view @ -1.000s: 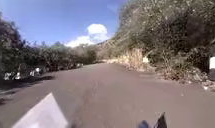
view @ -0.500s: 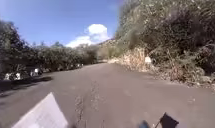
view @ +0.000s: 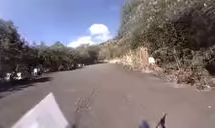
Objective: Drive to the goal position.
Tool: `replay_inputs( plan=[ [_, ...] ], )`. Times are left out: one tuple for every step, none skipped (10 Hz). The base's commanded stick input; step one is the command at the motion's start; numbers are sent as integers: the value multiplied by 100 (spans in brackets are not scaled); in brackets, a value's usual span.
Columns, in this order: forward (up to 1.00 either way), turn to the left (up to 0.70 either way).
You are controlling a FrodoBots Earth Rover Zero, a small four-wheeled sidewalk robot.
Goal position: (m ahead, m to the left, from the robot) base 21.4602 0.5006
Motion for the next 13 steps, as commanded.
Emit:
replay_inputs(
  plan=[
    [50, -50],
    [50, -50],
    [50, -50],
    [50, -50],
    [50, -50],
    [50, -36],
    [50, 0],
    [50, 0],
    [50, 0],
    [50, 0],
    [50, -7],
    [50, -33],
    [50, -50]
  ],
)
